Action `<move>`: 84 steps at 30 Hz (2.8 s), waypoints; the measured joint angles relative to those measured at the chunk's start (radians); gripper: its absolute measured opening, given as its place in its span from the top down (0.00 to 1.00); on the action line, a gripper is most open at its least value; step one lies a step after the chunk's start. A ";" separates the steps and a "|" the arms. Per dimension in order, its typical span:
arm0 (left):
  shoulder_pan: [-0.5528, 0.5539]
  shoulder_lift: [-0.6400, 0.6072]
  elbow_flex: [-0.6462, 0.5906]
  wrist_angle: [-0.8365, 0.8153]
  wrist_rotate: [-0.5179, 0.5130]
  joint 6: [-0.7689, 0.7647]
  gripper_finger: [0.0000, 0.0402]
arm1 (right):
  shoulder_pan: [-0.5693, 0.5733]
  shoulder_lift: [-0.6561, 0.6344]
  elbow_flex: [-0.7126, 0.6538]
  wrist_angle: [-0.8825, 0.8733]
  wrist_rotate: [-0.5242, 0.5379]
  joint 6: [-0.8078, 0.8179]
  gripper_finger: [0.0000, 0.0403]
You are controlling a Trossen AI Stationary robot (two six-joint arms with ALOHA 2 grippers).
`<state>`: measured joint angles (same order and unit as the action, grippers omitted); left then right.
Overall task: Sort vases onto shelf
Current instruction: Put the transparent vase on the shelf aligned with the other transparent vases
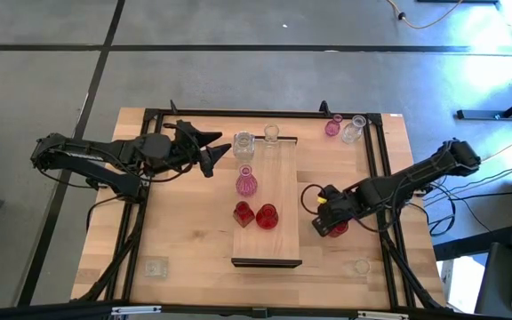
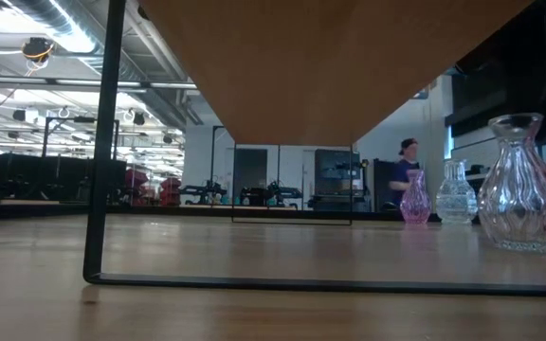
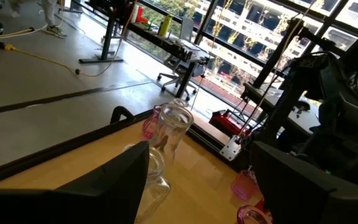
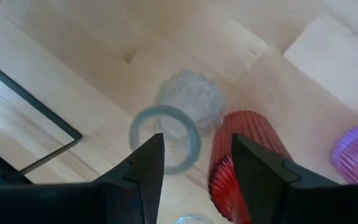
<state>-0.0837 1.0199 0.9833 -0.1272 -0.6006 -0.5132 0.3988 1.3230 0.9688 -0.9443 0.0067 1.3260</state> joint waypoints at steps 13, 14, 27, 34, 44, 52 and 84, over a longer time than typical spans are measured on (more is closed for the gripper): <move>0.000 0.000 0.000 0.000 0.000 0.000 0.32 | -0.060 0.062 0.000 0.071 -0.086 -0.117 0.86; 0.000 0.000 0.000 0.000 0.000 0.000 0.32 | -0.070 0.060 0.001 0.070 -0.089 -0.133 0.92; 0.000 0.000 0.000 0.000 0.000 0.000 0.32 | -0.254 0.060 0.211 -0.148 -0.171 -0.414 0.98; 0.000 0.000 0.000 0.000 0.019 -0.002 0.32 | -0.367 0.060 0.379 -0.355 -0.210 -0.603 0.99; 0.000 0.000 0.000 0.000 0.089 -0.035 0.32 | -0.549 0.076 0.635 -0.541 -0.201 -0.802 1.00; 0.000 0.000 0.000 0.000 0.090 -0.035 0.32 | -0.590 0.207 0.800 -0.623 -0.209 -0.944 1.00; 0.000 0.000 0.000 0.000 0.090 -0.035 0.32 | -0.640 0.431 0.970 -0.621 -0.325 -1.036 1.00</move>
<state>-0.0837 1.0199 0.9833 -0.1272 -0.5109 -0.5484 -0.2409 1.7537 1.9385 -1.5653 -0.3181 0.2898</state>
